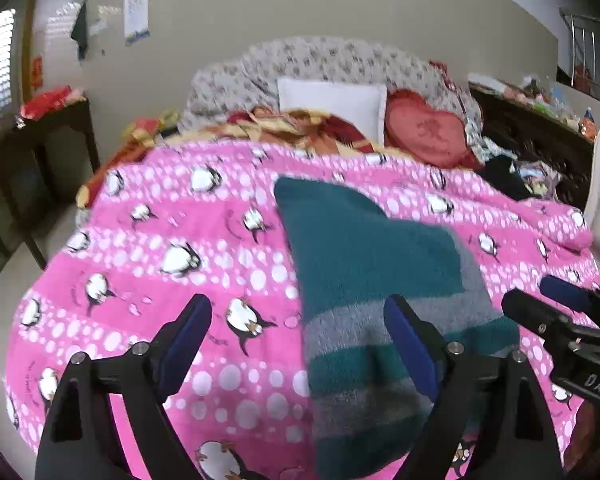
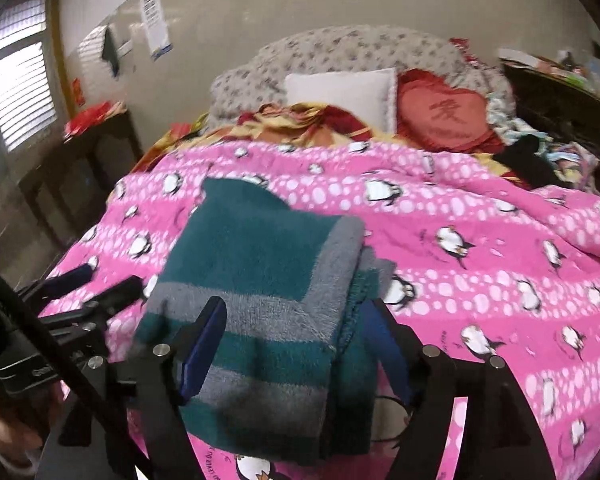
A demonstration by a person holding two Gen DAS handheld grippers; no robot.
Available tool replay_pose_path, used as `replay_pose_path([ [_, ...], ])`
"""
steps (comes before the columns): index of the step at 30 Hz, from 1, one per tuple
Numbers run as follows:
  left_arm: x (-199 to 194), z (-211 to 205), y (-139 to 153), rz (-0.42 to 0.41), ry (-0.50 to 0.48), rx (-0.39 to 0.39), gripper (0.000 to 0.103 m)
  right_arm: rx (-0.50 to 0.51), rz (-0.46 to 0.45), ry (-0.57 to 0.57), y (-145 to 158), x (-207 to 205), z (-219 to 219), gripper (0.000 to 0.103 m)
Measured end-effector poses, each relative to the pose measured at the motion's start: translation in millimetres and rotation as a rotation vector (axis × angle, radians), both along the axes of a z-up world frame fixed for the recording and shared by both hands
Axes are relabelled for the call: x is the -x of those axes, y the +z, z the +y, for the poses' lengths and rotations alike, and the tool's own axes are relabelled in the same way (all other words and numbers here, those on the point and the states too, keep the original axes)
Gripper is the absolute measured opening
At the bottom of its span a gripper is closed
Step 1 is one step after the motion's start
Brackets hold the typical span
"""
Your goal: Fold small clothes
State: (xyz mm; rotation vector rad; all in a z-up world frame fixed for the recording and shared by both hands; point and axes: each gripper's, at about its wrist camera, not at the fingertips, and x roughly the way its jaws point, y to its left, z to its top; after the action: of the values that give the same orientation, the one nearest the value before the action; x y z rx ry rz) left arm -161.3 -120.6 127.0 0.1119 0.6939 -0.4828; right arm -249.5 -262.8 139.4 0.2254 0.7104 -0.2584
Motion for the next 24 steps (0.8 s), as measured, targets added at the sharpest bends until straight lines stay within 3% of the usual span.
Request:
replay_pose_path([
  [8,13,0,5,0.026,-0.022,0.011,0.092,0.057,-0.006,-0.079,8,20,2,0.088],
  [24,23,-1,3,0.013,-0.026,-0.01,0.092,0.047,0.001,-0.086,7,25,4,0.094],
])
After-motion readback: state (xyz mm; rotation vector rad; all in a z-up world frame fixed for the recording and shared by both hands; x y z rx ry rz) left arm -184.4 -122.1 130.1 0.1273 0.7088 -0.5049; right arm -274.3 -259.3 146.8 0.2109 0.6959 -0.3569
